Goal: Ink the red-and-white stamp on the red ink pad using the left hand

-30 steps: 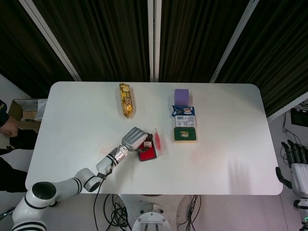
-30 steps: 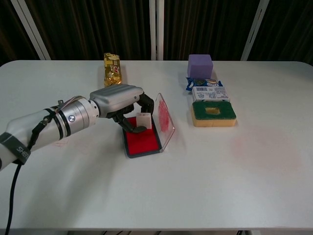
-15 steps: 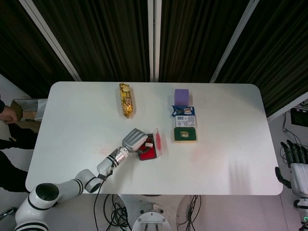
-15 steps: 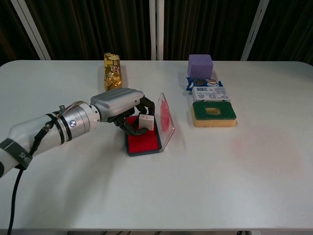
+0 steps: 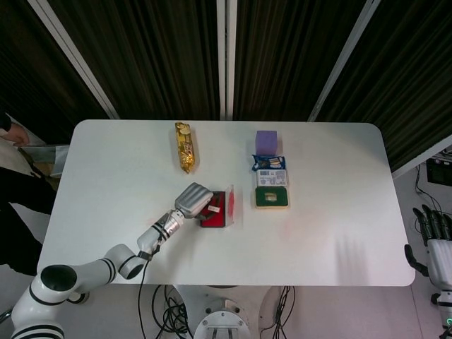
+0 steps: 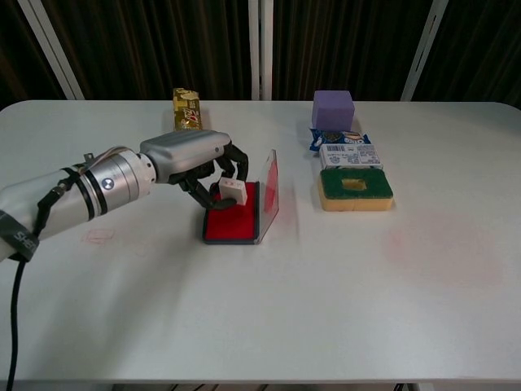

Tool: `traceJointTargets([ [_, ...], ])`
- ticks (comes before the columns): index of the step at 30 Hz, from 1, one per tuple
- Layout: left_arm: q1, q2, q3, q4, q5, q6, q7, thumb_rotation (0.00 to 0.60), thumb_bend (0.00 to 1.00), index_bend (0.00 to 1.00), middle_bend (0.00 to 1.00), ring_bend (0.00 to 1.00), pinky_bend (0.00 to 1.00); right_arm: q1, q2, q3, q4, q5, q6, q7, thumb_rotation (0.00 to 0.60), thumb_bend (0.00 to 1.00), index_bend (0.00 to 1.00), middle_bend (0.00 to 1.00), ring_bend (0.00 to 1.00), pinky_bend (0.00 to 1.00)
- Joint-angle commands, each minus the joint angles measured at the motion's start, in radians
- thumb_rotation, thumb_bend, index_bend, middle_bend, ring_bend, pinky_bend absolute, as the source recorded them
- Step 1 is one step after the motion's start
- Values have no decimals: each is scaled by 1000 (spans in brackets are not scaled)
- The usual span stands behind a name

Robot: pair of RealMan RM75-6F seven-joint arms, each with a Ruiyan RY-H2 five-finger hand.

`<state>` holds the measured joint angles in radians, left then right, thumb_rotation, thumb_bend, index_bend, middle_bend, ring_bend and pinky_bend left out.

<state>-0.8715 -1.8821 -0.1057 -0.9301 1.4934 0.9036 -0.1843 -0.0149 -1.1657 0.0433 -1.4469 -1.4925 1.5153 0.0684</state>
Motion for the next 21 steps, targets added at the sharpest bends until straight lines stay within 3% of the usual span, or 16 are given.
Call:
traceJointTargets([
  [1, 3, 121, -35, -136, -25, 12, 41, 600, 359, 689, 684, 981, 1000, 2, -2, 0, 2, 0, -3, 1, 600, 343, 0, 0, 0, 0],
  [7, 36, 279, -35, -333, -75, -5, 115, 600, 359, 689, 685, 981, 1000, 13, -13, -1, 7, -7, -16, -1, 600, 343, 0, 0, 0, 0],
  [11, 75, 364, -4, -425, -107, -19, 130, 600, 359, 689, 685, 981, 1000, 14, -11, -1, 2, -13, -10, -7, 600, 344, 0, 0, 0, 0],
  [16, 136, 430, 59, -478, -117, -18, 108, 600, 359, 689, 685, 981, 1000, 14, -7, -1, -2, -9, -12, -13, 600, 343, 0, 0, 0, 0],
  [21, 196, 425, 104, -455, -114, 4, 44, 600, 359, 689, 685, 981, 1000, 22, -14, -5, -7, -15, -24, -24, 600, 343, 0, 0, 0, 0],
])
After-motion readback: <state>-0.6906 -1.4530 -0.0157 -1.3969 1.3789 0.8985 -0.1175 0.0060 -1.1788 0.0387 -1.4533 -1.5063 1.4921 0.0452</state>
